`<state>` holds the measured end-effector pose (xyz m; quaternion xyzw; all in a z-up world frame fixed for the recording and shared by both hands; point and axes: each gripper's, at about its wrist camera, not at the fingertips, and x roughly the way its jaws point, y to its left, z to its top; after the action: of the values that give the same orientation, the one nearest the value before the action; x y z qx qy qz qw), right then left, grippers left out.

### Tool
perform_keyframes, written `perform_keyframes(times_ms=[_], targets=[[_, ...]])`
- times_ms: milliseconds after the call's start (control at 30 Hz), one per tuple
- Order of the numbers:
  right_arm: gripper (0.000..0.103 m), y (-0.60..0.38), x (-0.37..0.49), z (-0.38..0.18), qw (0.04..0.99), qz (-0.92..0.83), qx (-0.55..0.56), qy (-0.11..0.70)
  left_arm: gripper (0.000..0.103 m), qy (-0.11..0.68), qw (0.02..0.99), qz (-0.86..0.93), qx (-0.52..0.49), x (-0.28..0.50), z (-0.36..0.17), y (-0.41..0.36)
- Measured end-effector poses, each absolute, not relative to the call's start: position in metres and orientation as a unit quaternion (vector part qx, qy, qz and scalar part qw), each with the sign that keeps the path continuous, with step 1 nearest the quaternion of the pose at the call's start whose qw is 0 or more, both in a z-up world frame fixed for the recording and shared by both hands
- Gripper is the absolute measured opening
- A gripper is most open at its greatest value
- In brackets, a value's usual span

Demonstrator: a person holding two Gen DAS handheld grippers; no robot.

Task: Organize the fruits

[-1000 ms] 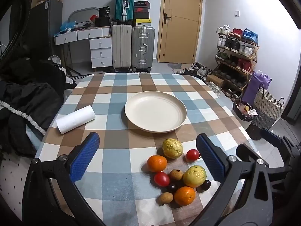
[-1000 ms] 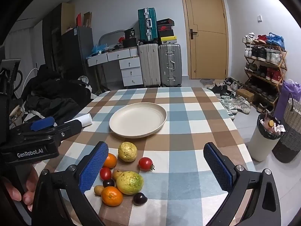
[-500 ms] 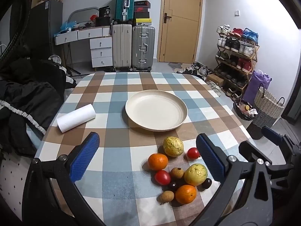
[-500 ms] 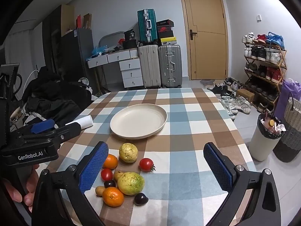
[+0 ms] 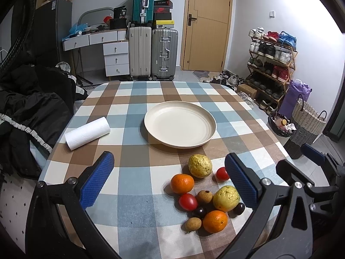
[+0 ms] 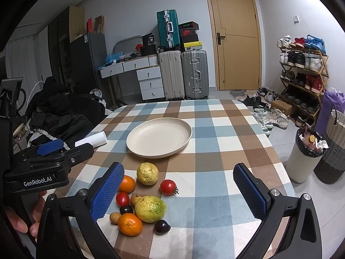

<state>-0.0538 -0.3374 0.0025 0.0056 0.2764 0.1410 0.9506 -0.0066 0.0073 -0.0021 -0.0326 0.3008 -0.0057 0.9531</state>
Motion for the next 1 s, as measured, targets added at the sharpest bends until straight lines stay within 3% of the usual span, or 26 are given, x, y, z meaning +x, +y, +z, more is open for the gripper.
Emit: perform_keyframes(times_ms=[1000], targets=[[0.103, -0.3363, -0.0537, -0.0047, 0.949, 0.142, 0.01, 0.281, 0.103, 0.3, 0.954, -0.001, -0.027, -0.0098, -0.0081, 0.0076]])
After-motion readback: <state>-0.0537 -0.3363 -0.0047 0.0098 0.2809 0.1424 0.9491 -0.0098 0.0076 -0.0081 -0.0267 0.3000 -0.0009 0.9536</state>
